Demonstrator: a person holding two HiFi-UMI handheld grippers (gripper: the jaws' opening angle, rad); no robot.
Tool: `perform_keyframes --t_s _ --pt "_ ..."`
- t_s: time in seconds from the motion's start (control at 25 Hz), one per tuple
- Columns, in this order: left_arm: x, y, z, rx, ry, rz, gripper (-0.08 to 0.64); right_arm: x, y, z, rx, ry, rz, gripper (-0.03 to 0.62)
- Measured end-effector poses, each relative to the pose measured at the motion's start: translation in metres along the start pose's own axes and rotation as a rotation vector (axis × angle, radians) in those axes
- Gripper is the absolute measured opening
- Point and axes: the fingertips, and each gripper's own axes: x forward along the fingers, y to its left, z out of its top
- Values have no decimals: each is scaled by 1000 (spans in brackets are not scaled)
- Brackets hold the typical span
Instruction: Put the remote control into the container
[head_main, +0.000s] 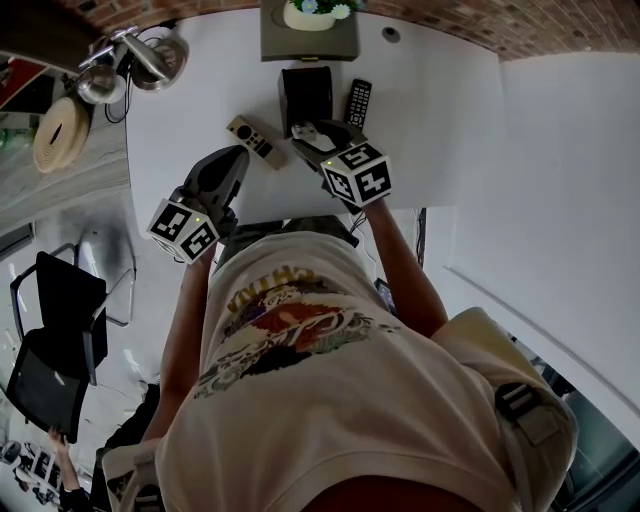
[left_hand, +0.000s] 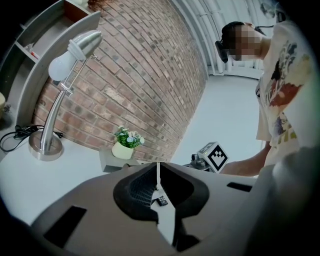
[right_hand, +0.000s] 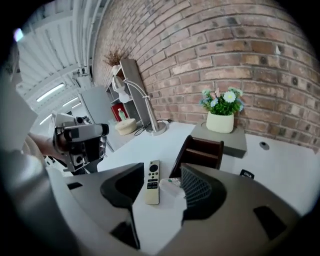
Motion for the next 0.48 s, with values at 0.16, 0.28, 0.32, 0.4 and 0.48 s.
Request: perform_keyframes --t_s 0.16,0.28,0.32,0.4,0.48 --pt "4 -6 5 61 20 -26 6 -9 6 10 -125 -49 -52 174" --pt "7 -10 9 94 29 -32 6 -18 12 16 -156 -86 -71 127" --pt "9 -10 11 101 30 -33 6 -21 13 18 -164 -96 -76 107" --pt "12 -12 15 112 30 -32 5 -26 16 21 -173 -108 -81 80" --pt "13 -14 20 120 27 -27 5 -32 20 22 -178 -115 -77 61"
